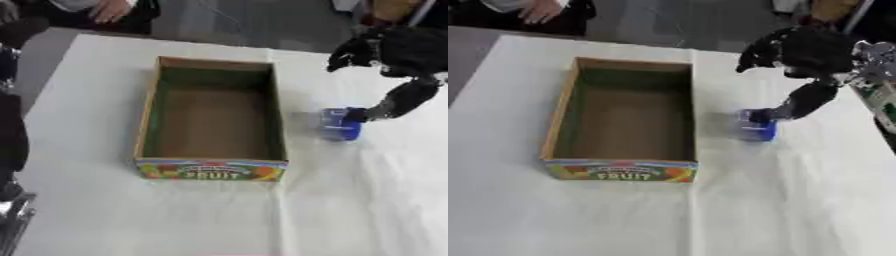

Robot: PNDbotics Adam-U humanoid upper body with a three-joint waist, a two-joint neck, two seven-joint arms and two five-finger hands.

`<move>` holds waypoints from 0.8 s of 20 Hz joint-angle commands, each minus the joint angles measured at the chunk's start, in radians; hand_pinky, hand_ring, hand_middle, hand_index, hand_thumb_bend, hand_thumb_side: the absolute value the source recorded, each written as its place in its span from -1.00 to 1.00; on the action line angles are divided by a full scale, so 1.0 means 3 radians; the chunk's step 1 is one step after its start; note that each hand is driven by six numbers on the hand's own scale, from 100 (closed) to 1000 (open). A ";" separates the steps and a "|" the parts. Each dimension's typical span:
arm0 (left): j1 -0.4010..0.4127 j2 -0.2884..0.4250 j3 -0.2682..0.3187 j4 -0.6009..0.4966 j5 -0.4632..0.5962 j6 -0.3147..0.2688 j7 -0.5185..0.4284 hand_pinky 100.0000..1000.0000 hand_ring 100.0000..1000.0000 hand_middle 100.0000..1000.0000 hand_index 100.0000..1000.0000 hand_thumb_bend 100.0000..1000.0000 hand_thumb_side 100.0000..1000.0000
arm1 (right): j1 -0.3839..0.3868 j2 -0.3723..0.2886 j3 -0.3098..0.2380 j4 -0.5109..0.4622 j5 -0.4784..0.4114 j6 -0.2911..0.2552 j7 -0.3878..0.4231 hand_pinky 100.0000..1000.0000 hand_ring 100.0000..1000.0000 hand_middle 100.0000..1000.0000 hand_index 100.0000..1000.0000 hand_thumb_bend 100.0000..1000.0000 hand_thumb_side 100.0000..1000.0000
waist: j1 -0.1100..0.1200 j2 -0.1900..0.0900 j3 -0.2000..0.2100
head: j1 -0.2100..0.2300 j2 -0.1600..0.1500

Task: Pick up objects on the table and place them in the box.

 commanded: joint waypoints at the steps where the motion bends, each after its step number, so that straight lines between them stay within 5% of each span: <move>1: -0.0031 0.0025 0.0012 -0.0048 0.0000 -0.0007 -0.0003 0.78 0.41 0.87 0.70 -0.32 0.62 | -0.0002 -0.0138 -0.0051 -0.0084 -0.0015 0.0013 0.0080 0.50 0.60 0.57 0.72 0.14 1.00 | 0.0025 -0.0051 -0.0011 | -0.0019 -0.0040; 16: -0.0055 0.0015 0.0002 -0.0048 0.0008 -0.0014 -0.0016 0.78 0.41 0.87 0.70 -0.32 0.62 | 0.0002 -0.0099 -0.0036 -0.0106 -0.0042 0.0072 0.0273 0.51 0.60 0.57 0.72 0.16 1.00 | 0.0016 -0.0028 0.0044 | 0.0006 -0.0071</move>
